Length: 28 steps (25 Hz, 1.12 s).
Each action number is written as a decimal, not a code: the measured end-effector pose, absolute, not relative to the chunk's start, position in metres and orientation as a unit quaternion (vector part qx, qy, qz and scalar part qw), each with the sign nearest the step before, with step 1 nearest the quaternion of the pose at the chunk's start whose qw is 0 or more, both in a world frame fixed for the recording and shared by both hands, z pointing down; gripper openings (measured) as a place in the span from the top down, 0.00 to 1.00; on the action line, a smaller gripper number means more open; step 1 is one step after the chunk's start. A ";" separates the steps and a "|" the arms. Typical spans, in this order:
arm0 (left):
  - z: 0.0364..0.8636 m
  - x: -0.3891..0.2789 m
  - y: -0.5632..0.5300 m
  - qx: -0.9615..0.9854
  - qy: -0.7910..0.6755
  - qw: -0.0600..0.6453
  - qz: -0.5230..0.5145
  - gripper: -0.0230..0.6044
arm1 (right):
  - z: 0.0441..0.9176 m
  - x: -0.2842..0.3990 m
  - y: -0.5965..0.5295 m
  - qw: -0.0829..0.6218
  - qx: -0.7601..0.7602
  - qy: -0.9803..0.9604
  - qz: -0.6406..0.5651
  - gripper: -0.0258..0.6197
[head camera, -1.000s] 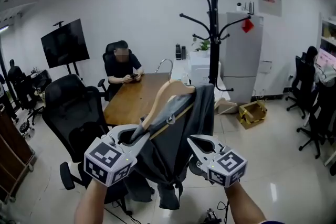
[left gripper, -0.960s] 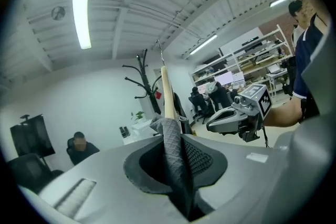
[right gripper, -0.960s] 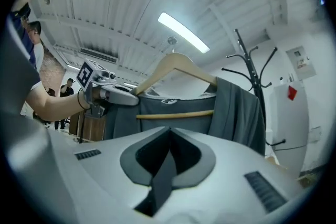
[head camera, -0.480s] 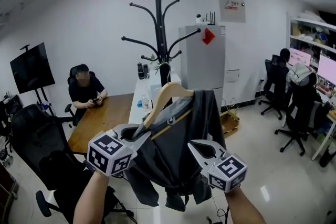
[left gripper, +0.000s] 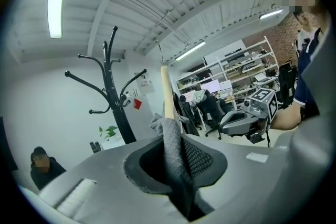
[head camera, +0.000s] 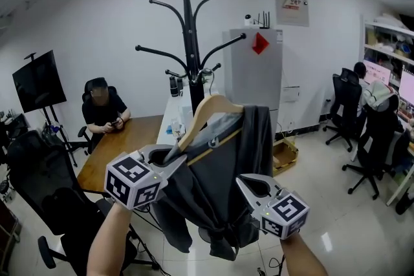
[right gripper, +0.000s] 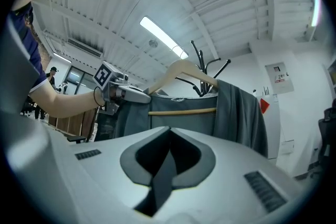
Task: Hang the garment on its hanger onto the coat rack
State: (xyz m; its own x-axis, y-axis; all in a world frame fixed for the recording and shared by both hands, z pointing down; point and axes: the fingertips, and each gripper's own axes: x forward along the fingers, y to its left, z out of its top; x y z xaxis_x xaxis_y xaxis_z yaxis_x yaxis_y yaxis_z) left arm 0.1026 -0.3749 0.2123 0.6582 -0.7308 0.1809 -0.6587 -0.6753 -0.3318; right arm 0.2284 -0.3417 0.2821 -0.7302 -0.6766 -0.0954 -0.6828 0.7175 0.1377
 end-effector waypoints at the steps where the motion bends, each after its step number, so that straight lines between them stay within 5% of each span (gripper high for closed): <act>1: 0.212 0.100 -0.382 -0.904 0.382 0.118 -0.151 0.86 | 0.282 0.226 -0.346 0.018 -0.371 0.925 0.082 0.96; 28: 0.283 0.050 -0.571 -0.938 0.296 0.043 -0.174 0.86 | 0.290 0.171 -0.425 0.000 -0.475 0.878 0.064 0.96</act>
